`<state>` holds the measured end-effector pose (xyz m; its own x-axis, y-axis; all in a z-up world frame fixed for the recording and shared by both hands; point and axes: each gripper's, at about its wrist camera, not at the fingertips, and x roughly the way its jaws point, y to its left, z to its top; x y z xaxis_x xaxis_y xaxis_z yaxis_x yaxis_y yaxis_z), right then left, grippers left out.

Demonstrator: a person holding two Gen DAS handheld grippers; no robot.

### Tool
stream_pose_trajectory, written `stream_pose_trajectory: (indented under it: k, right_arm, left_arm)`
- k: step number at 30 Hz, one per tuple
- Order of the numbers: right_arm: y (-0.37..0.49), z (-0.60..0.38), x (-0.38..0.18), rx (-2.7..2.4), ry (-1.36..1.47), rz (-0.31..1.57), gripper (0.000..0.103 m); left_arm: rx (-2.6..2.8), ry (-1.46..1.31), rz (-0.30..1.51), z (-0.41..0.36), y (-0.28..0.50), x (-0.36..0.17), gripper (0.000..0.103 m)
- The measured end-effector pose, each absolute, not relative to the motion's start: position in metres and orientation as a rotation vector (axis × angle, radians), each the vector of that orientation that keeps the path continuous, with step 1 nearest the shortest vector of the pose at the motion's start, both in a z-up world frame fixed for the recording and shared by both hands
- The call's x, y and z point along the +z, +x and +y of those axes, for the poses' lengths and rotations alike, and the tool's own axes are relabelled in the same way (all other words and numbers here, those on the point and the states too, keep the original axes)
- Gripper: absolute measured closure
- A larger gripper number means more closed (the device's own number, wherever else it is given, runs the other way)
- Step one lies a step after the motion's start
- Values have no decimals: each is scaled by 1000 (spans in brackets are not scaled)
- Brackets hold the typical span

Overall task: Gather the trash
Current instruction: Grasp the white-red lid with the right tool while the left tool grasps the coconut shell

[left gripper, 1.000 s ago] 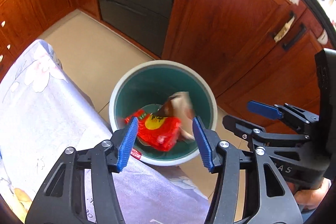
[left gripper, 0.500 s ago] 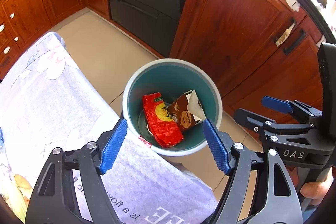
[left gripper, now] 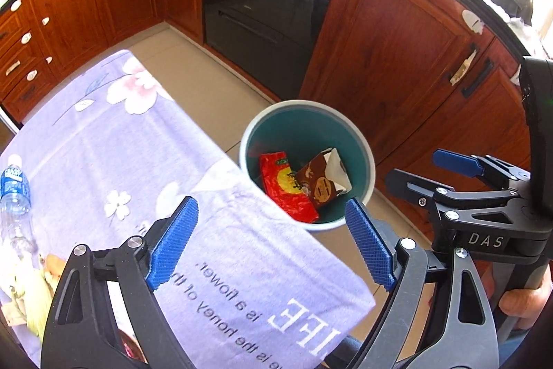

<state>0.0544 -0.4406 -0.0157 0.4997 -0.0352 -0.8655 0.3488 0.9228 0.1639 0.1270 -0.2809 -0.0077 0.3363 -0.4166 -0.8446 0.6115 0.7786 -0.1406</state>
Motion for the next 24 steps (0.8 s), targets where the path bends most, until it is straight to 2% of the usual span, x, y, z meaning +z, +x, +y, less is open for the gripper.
stream_pose_trajectory:
  k: [7,12,24]
  right_arm:
    - [51,-399,-4,-185,297,1014,15]
    - [54,-358,0,-114,257,1021,15]
    - [62,-249,-2,58,144,1053,15]
  left_arm:
    - [-628,204,989,-230,113,2,13]
    - [-552,182,967,-178,103,2,7]
    - [-390,96,963,-51,83,-13,6]
